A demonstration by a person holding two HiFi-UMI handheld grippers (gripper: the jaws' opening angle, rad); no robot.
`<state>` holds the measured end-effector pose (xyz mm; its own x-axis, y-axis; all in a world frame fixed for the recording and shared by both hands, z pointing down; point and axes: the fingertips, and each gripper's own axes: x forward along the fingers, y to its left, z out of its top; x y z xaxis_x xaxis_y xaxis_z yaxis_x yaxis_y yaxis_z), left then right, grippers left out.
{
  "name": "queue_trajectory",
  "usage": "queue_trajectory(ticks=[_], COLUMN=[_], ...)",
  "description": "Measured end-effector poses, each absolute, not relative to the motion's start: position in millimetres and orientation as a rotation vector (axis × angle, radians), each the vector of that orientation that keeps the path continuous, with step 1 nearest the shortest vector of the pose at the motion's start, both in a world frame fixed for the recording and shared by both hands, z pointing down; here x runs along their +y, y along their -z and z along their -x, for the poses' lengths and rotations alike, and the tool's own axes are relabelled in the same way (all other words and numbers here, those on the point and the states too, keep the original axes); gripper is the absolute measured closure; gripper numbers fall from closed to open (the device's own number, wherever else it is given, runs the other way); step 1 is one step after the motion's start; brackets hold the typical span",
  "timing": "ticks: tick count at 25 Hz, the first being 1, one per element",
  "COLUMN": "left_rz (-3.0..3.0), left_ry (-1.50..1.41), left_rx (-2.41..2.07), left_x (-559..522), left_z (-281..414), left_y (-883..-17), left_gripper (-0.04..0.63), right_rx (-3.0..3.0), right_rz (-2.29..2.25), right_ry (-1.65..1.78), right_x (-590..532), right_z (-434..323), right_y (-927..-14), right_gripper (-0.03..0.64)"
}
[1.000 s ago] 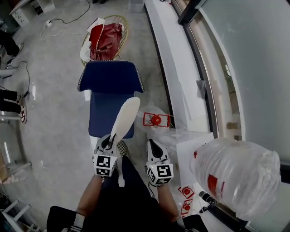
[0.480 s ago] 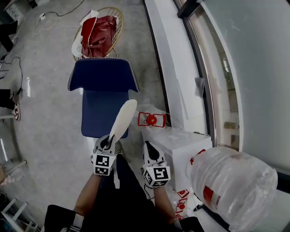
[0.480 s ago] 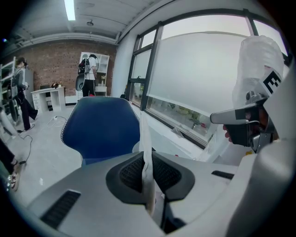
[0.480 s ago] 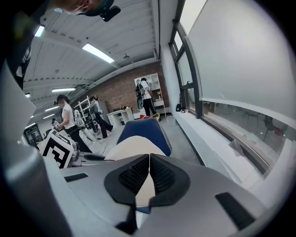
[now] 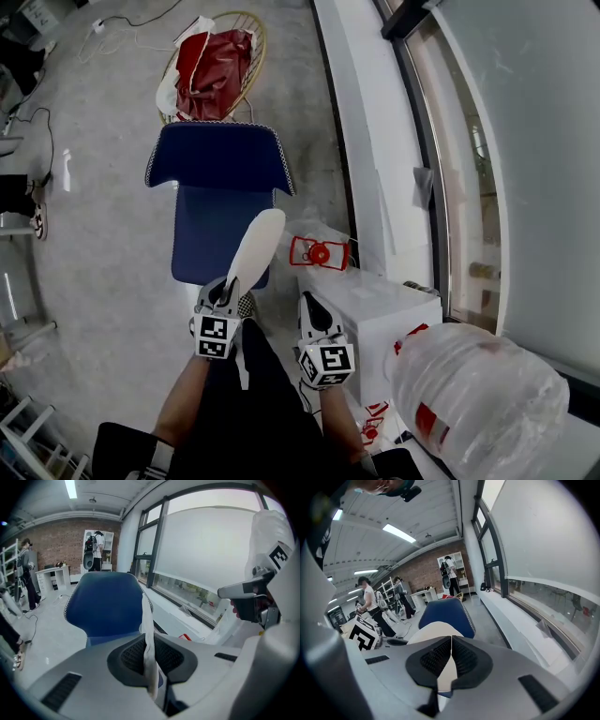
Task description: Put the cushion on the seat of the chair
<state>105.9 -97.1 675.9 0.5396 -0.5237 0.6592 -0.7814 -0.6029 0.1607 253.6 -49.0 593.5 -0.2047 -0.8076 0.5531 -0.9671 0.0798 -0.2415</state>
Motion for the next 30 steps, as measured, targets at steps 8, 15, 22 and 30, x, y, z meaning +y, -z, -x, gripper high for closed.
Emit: queue_trajectory(ticks=[8,15,22,30], left_rz=[-2.314,-2.289,-2.263,-2.226], left_ry=[-0.8,-0.785,-0.757,-0.741], left_rx=[-1.113,-1.143,-1.165,-1.175], left_x=[-102,-108,-120,-133], left_z=[-89,-69,-36,9], left_y=[-683,-689,-703,-728], left_gripper=[0.557,0.555,0.555,0.555], right_rx=[-2.137,-2.161,-2.159,-2.124], right_rz=[-1.717,-1.655,-1.621,-1.58], right_ry=[-0.848,-0.853,-0.871,-0.896], right_x=[-63,-69,-74,-73], right_z=[-236,-209,-177,-137], right_y=[-601,-609,-623,-643], right_gripper=[0.586,0.586,0.586,0.586])
